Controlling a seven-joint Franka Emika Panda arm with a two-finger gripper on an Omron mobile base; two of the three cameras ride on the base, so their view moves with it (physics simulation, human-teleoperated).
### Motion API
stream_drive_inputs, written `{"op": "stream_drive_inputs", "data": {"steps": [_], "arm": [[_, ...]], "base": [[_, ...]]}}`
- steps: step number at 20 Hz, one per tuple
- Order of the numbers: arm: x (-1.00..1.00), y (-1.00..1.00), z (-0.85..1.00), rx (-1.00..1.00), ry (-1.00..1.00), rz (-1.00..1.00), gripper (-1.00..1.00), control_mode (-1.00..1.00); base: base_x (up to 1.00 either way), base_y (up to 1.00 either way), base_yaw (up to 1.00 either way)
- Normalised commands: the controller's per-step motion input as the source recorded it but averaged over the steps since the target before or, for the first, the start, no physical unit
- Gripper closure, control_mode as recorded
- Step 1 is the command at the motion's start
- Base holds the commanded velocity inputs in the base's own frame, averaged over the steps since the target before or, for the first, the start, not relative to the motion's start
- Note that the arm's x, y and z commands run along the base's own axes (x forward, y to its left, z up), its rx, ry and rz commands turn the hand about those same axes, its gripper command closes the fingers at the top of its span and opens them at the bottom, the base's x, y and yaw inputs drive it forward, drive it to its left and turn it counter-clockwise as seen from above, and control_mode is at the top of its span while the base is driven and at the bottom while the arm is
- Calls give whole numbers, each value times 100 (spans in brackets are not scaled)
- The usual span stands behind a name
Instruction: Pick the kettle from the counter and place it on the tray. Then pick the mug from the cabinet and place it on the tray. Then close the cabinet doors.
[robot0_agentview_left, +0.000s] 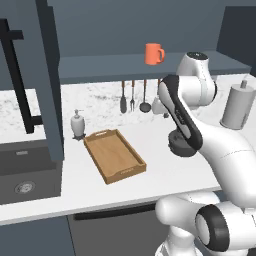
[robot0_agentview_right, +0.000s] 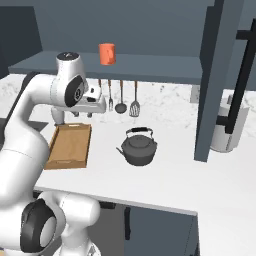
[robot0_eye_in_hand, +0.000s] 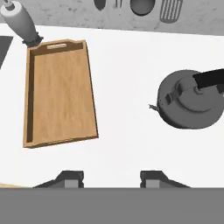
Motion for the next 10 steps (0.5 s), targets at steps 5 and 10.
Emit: {"op": "stream_drive_inputs", "data": {"steps": [5,10], "arm": [[-20,0,0,0,-1,0,-100,-100],[-37,3,3,0,-48,0,-100,-100]], "base": [[0,0,0],[0,0,0]]}}
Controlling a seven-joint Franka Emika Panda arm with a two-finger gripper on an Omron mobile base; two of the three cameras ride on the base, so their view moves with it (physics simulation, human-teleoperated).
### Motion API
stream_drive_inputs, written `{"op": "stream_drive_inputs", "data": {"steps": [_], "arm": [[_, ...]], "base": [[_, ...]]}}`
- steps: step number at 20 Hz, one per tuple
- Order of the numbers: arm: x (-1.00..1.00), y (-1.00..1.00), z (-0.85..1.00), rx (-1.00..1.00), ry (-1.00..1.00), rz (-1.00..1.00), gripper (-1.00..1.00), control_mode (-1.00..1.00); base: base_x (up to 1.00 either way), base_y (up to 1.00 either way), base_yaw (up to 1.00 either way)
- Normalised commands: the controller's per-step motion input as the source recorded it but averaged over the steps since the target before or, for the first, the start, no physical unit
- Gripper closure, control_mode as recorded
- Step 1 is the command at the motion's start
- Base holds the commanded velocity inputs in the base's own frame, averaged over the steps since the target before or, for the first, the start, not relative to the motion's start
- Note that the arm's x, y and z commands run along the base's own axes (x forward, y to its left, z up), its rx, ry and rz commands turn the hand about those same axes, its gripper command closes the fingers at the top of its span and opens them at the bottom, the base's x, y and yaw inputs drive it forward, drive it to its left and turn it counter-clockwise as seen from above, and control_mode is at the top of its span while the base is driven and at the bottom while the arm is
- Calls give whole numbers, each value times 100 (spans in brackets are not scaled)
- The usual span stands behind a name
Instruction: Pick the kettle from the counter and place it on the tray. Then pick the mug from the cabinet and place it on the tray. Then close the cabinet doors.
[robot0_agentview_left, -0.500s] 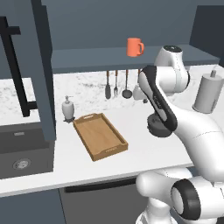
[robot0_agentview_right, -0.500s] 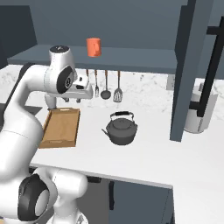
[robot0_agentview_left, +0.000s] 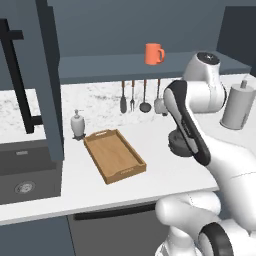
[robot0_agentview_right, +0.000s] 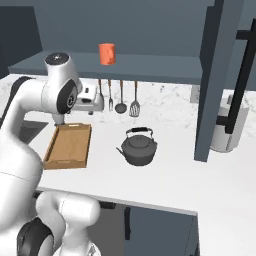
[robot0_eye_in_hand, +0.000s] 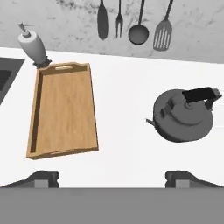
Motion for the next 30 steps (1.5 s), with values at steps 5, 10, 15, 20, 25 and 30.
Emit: {"op": "stream_drive_inputs", "data": {"steps": [5,10,15,20,25,30], "arm": [[-28,-18,33,2,-77,0,-100,-100],[8,-41,45,6,-55,0,-100,-100],[39,-32,61,9,-35,0,-100,-100],[49,-2,56,7,-23,0,-100,-100],[24,11,30,0,-7,0,-100,-100],[5,0,2,0,0,0,-100,-100]], "base": [[0,0,0],[0,0,0],[0,0,0],[0,0,0],[0,0,0],[0,0,0]]}}
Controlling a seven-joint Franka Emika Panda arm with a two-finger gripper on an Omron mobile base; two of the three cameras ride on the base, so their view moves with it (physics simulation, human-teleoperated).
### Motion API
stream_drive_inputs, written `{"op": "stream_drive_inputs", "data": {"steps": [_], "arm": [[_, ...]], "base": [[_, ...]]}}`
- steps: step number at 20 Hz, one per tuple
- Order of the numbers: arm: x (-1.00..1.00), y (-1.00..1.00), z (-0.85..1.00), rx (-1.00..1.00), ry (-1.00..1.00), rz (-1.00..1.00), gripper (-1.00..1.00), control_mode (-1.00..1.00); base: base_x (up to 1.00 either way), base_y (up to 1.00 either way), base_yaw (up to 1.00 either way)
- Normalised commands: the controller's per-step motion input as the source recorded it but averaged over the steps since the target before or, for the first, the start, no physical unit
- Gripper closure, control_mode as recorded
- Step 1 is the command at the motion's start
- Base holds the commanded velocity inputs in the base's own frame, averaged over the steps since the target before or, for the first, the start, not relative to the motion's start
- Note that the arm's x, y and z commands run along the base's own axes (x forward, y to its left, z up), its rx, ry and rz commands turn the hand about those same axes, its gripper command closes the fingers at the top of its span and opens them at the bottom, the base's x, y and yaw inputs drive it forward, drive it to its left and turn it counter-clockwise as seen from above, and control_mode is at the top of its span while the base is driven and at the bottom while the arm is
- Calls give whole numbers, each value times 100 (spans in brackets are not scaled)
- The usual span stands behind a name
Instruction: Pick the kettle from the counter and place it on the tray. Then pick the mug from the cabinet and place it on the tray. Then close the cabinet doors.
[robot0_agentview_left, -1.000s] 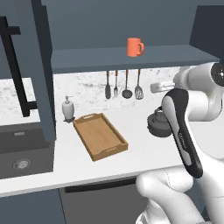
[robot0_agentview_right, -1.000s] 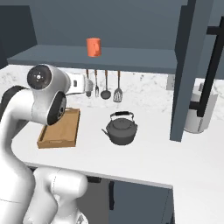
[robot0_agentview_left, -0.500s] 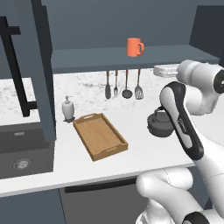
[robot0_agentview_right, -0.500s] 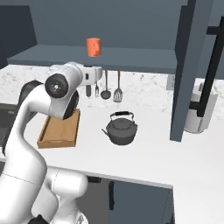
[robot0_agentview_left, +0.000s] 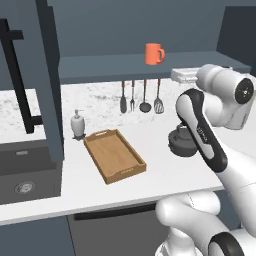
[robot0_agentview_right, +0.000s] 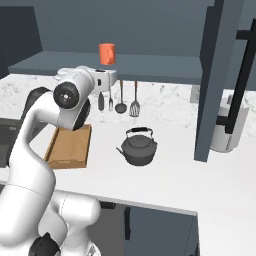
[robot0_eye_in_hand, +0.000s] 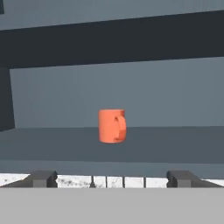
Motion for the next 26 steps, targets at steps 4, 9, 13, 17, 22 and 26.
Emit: {"op": "stream_drive_inputs", "data": {"steps": [4,9,13,17,22,26], "arm": [[12,0,13,0,0,0,-100,-100],[14,10,24,-2,0,0,-100,-100],[21,26,12,-2,0,0,-100,-100],[28,8,0,0,0,0,-100,-100],[46,-1,0,0,0,4,-100,-100],[46,-1,0,0,0,4,-100,-100]], "base": [[0,0,0],[0,0,0],[0,0,0],[0,0,0],[0,0,0],[0,0,0]]}}
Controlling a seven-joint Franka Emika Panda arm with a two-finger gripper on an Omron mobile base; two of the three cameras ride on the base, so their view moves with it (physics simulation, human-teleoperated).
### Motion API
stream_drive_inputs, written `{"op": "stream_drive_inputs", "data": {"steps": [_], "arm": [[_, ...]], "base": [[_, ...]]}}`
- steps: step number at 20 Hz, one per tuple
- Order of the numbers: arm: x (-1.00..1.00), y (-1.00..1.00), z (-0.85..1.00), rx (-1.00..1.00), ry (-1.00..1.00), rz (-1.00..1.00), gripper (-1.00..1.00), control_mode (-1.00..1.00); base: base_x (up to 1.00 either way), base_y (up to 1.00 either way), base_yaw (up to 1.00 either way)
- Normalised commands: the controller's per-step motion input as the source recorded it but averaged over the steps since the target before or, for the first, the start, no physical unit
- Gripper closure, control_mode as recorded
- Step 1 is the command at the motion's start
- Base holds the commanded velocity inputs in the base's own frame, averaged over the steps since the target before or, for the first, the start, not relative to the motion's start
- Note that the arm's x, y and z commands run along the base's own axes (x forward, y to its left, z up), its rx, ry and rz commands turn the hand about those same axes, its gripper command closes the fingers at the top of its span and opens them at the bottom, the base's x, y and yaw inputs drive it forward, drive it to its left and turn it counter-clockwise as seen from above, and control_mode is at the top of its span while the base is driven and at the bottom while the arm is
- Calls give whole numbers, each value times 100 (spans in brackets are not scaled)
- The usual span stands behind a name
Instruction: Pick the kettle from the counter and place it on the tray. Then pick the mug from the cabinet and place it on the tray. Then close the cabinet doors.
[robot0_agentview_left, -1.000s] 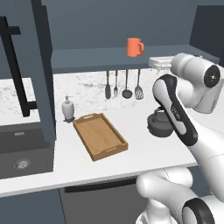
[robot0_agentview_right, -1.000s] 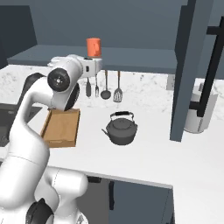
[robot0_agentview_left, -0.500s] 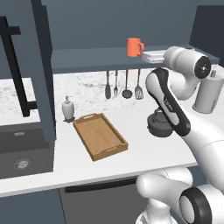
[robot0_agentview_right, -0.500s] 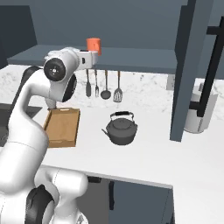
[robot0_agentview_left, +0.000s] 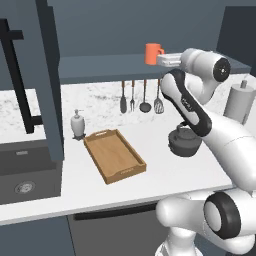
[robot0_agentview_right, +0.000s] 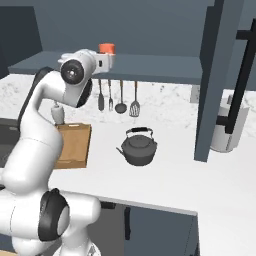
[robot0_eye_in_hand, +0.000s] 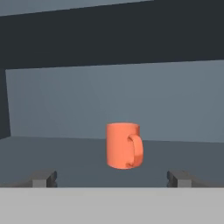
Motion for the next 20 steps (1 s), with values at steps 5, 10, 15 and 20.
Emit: {"op": "stream_drive_inputs", "data": {"steps": [5,10,15,20], "arm": [[36,-12,-5,1,0,3,-100,-100],[43,-23,-3,3,0,4,-100,-100],[44,-11,0,1,0,3,-100,-100],[41,-2,-6,0,0,3,-100,-100]], "base": [[0,0,0],[0,0,0],[0,0,0],[0,0,0]]}}
